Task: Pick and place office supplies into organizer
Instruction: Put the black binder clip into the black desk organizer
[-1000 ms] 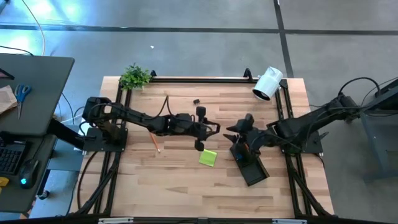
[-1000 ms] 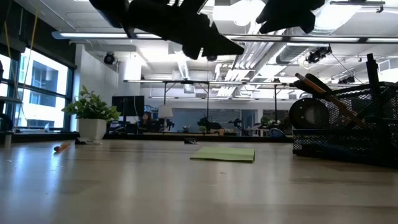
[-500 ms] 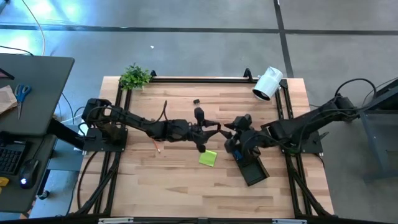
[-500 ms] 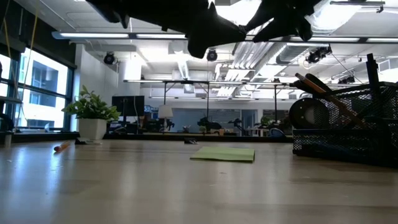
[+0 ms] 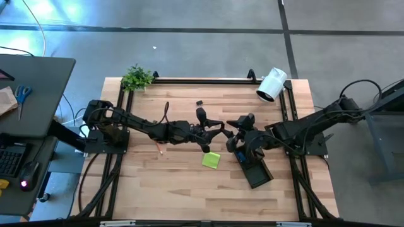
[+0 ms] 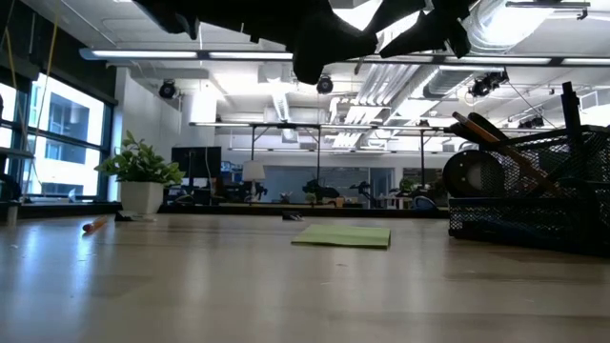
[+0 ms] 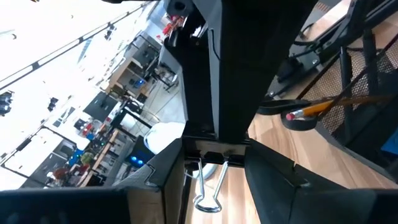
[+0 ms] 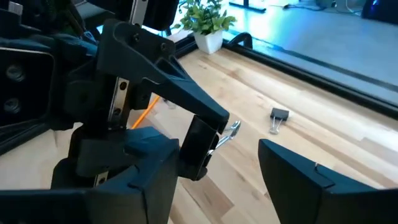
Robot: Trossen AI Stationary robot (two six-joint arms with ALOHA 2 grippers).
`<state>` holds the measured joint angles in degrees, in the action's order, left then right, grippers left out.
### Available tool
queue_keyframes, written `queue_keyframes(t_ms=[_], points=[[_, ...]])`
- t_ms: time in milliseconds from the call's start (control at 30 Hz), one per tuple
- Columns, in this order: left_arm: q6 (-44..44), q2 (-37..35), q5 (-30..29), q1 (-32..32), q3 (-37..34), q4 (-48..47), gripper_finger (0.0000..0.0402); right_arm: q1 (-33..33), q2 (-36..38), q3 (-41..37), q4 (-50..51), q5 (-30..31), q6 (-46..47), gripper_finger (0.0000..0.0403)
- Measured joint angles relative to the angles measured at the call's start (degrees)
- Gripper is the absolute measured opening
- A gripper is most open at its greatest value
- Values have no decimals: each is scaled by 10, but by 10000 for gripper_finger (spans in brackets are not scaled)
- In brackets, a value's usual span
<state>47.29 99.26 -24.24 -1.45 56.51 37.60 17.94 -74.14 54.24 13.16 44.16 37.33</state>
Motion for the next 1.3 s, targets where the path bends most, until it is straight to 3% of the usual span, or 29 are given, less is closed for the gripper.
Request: queue_keyframes(t_ms=[267,567,833,1300], points=[[0,0,-14,-1,1,-17,136,-9,-3,0,-16,4,-24,187],[24,1,-94,-19,0,-31,136,-44,-44,1,-39,-59,-50,181],[63,0,-166,-44,1,-21,136,-47,-53,1,-89,-27,-107,181],[64,-1,-176,-45,2,-14,136,-50,-55,0,-107,13,-127,176]])
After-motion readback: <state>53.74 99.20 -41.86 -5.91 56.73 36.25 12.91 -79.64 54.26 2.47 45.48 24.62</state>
